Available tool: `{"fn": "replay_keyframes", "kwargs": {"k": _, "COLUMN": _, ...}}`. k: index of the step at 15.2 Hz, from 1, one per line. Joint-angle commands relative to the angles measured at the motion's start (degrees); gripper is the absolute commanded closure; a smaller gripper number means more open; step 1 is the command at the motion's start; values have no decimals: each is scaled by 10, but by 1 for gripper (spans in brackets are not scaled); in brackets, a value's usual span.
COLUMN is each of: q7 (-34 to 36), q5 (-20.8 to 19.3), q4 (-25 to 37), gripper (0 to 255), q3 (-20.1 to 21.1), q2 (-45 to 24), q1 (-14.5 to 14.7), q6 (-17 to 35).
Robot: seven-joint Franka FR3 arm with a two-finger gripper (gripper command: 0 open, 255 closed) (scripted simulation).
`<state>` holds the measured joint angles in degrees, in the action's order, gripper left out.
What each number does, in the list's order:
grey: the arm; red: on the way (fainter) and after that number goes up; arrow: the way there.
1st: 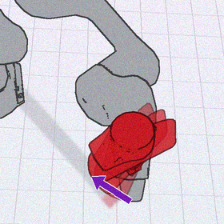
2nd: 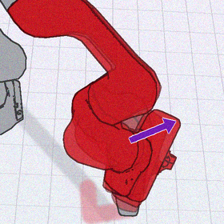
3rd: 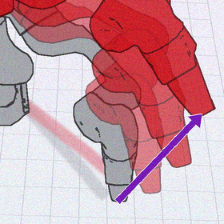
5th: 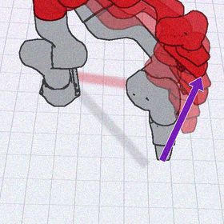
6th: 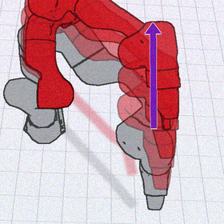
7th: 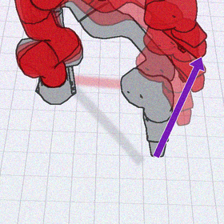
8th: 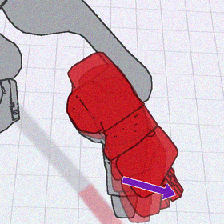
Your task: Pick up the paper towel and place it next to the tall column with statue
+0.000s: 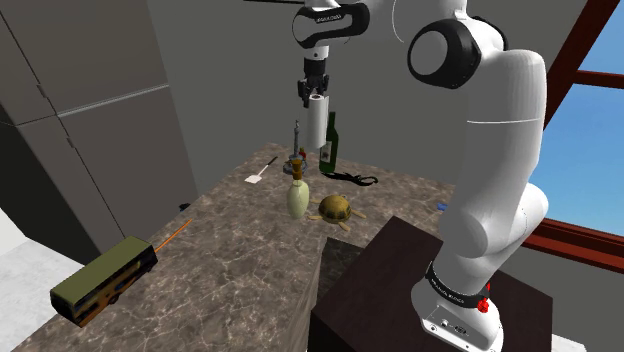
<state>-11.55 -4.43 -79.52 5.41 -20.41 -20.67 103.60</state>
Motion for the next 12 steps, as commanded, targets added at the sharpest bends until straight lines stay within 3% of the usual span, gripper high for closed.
{"fn": "replay_keyframes", "kwargs": {"k": 1, "q7": 1, "q5": 0, "q4": -16, "gripper": 255, "q3": 0, "q2": -1, "q1": 0, "q6": 17}}
{"fn": "replay_keyframes", "kwargs": {"k": 12, "q7": 5, "q5": -3, "q4": -90, "gripper": 255, "q3": -1, "q2": -8, "q1": -2, "q6": 98}}
